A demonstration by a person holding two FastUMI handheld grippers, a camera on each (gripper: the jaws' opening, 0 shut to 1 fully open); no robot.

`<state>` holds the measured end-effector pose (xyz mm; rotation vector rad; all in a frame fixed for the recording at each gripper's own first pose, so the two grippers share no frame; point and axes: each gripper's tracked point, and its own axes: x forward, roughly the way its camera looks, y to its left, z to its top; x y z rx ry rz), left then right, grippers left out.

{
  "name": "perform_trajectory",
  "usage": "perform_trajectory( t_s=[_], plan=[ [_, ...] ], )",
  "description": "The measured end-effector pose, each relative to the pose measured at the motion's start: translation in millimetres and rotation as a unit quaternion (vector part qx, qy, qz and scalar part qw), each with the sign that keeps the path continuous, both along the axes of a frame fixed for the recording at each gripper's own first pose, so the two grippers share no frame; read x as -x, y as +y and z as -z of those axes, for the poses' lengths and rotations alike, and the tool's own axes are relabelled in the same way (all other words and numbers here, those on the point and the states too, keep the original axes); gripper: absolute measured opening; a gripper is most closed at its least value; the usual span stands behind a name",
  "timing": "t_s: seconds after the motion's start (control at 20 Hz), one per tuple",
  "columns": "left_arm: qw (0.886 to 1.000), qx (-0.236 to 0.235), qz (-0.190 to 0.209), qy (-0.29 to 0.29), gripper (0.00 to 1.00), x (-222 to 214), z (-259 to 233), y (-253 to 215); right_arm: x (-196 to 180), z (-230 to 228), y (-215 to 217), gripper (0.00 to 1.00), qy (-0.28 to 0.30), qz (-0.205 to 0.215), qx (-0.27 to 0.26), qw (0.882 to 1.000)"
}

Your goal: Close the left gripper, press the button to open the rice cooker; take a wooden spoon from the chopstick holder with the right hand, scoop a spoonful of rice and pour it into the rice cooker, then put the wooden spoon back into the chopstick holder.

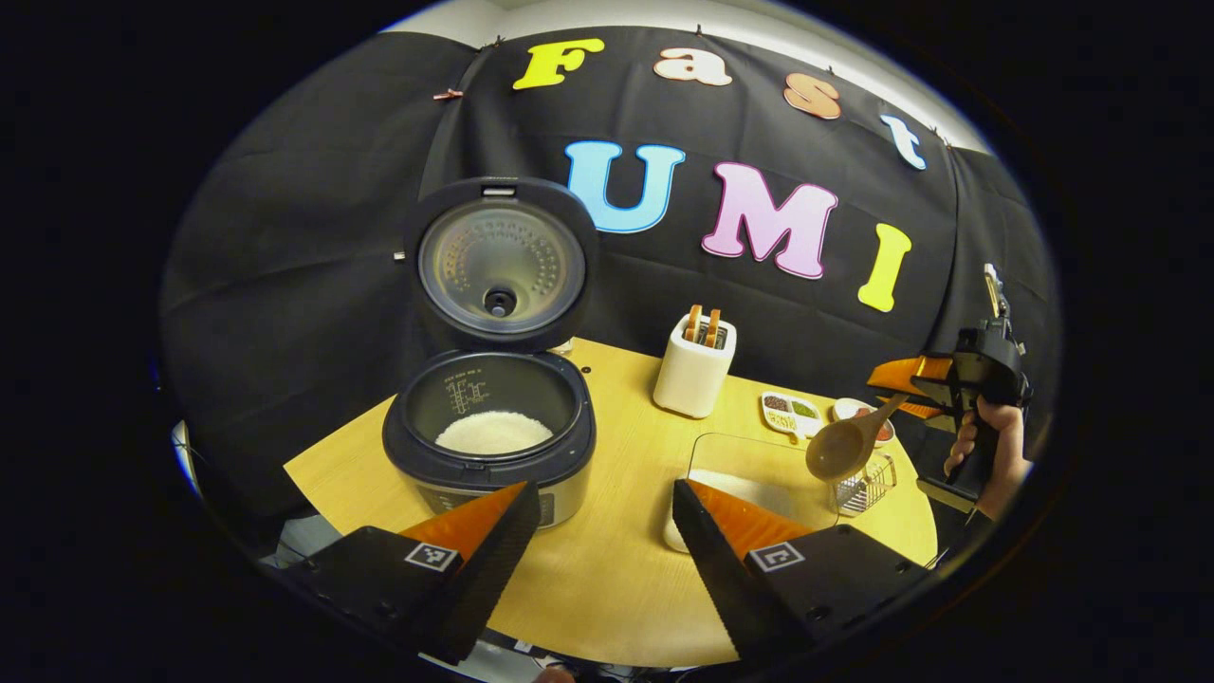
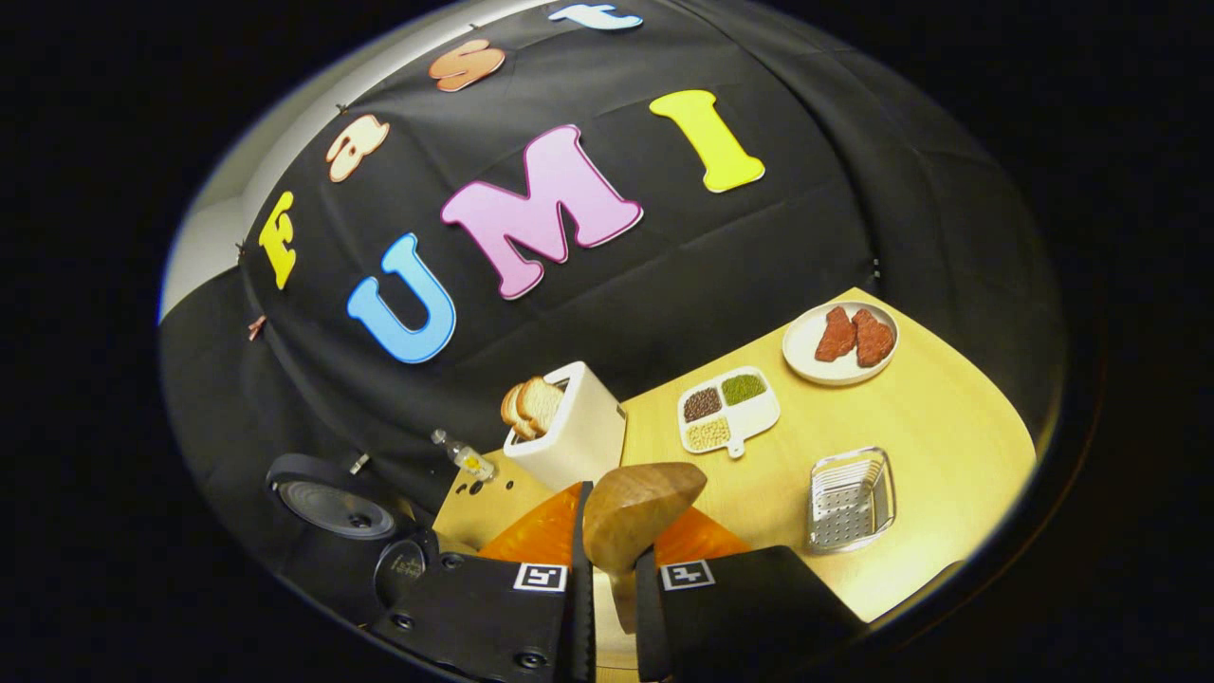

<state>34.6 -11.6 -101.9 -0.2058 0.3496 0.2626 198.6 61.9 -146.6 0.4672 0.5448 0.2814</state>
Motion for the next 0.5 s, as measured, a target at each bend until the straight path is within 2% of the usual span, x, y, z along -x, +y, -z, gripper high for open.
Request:
perform_trajectory(
  t_s=[0.35,0.4,0.45,0.5],
  plan=[
    [0.999,0.021,-0.005,0.024,0.95,6.7,40.0,34.5,-1.3,59.3,38.9,0.21,0.008,0.001,0.06,0.998],
    [0.999,0.022,-0.006,0.029,0.95,8.0,46.2,39.6,-1.4,66.3,43.7,0.17,0.007,0.002,0.067,0.998],
    [0.999,0.022,-0.007,0.035,0.95,10.2,53.1,43.3,-1.4,72.6,48.2,0.22,0.007,0.002,0.074,0.997],
    [0.999,0.024,-0.006,0.04,0.96,12.9,58.3,47.2,-0.6,78.8,51.5,0.22,0.006,0.003,0.082,0.997]
  ],
)
